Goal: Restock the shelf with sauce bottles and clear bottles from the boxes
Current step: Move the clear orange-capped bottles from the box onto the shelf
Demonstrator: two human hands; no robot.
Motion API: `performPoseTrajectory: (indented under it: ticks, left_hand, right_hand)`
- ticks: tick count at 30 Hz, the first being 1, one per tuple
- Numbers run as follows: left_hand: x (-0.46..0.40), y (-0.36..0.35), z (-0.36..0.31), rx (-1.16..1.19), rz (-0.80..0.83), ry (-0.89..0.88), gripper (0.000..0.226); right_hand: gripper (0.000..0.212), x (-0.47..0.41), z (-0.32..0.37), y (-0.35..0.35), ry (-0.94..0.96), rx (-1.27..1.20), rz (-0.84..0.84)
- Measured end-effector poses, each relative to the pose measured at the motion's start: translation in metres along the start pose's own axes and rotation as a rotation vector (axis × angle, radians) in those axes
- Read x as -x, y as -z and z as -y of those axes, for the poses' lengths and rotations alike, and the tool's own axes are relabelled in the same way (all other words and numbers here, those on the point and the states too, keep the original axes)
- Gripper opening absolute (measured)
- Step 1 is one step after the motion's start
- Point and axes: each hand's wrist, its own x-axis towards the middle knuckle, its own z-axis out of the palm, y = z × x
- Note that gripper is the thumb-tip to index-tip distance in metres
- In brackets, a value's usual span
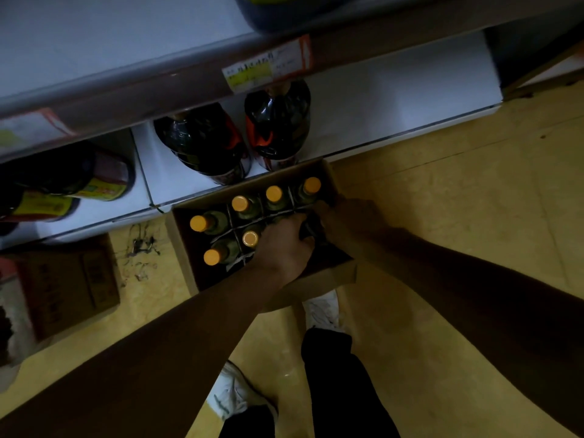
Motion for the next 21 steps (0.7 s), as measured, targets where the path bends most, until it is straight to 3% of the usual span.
performPoseTrajectory:
  ticks: [6,11,14,21]
  left_hand:
    - [0.021,0.012,-0.024,-0.009,0.018,-0.061,0.054]
    - [0.041,0.030,-0.049,0.072,0.035,-0.176,0.051]
    - [0.057,0.047,-0.065,0.121,0.041,-0.239,0.061]
    - [0.091,0.087,-0.098,0.266,0.084,-0.270,0.062]
  right_hand:
    - [0.042,0.040,0.012,0.067,0.039,-0.010,-0.080]
    - [0.043,0.072,0.020,0.119,0.080,-0.046,-0.168]
    - [0.037,0.092,0.025,0.150,0.098,-0.102,-0.212]
    - [0.028,0.136,0.043,0.225,0.130,-0.132,-0.295]
